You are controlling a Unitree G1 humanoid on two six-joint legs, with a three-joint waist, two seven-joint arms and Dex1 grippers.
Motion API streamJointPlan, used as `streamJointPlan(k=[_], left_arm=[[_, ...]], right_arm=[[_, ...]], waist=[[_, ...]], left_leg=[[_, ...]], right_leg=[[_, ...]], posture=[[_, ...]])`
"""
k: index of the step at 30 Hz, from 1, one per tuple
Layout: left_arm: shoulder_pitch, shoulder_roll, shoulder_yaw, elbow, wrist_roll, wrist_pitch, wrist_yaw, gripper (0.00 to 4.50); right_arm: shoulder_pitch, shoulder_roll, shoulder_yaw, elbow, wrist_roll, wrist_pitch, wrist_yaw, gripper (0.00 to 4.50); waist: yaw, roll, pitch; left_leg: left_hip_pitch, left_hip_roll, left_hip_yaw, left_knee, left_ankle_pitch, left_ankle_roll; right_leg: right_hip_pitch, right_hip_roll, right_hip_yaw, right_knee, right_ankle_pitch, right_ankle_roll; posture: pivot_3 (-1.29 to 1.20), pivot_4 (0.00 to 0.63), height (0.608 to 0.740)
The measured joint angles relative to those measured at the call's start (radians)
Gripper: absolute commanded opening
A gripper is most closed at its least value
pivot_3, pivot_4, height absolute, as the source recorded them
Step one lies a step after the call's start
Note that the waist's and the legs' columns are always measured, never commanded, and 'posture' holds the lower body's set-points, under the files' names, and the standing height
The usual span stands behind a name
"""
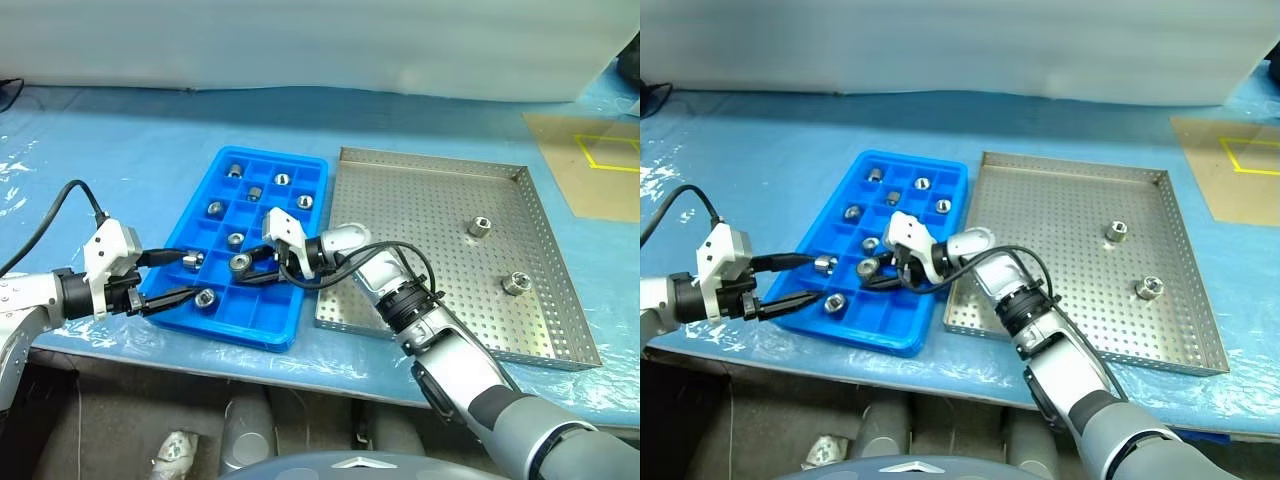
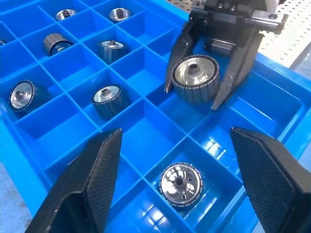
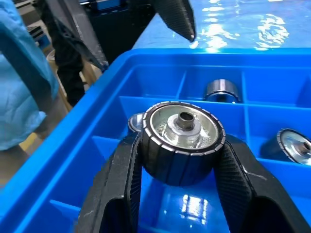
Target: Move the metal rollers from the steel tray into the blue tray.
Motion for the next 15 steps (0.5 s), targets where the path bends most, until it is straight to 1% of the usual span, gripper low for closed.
streamJointPlan(k=[1,2,6,10,13,14,15], left_arm=[[0.001,-0.001,0.0,-0.006,0.0,0.0,0.002,3.74],[0.001,-0.002,-0.001,-0.011,0.0,0.001,0.006,3.74],[-0.022,-0.005,-0.014,-0.015,-0.003,0.004,0.013,3.74],[-0.118,-0.026,-0.085,0.009,-0.002,0.001,0.015,3.74],[-0.212,-0.069,-0.167,0.045,0.005,-0.004,0.014,3.74],[-0.264,-0.099,-0.208,0.075,0.016,-0.014,0.015,3.74],[-0.338,-0.161,-0.244,0.123,0.036,-0.036,0.023,3.74]], right_arm=[[0.0,0.002,0.0,0.003,-0.001,-0.002,-0.004,3.26],[-0.003,0.004,0.0,0.007,-0.006,-0.003,-0.016,3.63],[-0.012,-0.009,-0.006,0.015,-0.017,-0.011,-0.042,3.63],[-0.019,-0.054,-0.06,0.008,-0.013,-0.012,-0.08,3.63],[-0.021,-0.118,-0.121,-0.042,-0.002,0.004,-0.106,3.63],[-0.016,-0.153,-0.147,-0.073,0.005,0.013,-0.117,3.63],[-0.013,-0.199,-0.175,-0.098,0.01,0.027,-0.131,3.63]], waist=[[0.0,0.0,0.0],[0.0,0.0,0.0],[0.0,0.0,0.0],[0.004,0.0,0.0],[0.001,0.0,0.0],[0.002,0.001,0.0],[0.006,0.002,0.0]], left_leg=[[0.0,0.0,0.0,0.0,0.0,0.0],[0.0,0.0,0.0,0.0,0.0,0.0],[0.0,0.0,-0.001,0.0,0.0,-0.001],[-0.001,-0.001,-0.001,0.001,0.002,-0.004],[-0.001,-0.001,-0.002,0.002,0.004,-0.007],[0.0,-0.001,-0.003,0.002,0.006,-0.01],[-0.001,-0.002,-0.003,0.001,0.007,-0.011]], right_leg=[[0.0,0.0,0.0,0.0,0.0,0.0],[0.0,0.0,0.0,0.0,0.0,0.0],[0.0,0.0,-0.001,0.001,0.0,0.0],[0.001,-0.001,-0.003,0.002,0.0,0.0],[0.002,-0.001,-0.004,0.003,0.0,0.0],[0.003,-0.001,-0.004,0.003,0.0,0.0],[0.004,-0.002,-0.006,0.003,0.0,0.0]], posture=[[0.26,0.15,0.74],[0.26,0.15,0.74],[0.21,0.15,0.74],[0.14,0.15,0.74],[0.05,0.15,0.74],[0.02,0.15,0.74],[-0.01,0.15,0.74]])
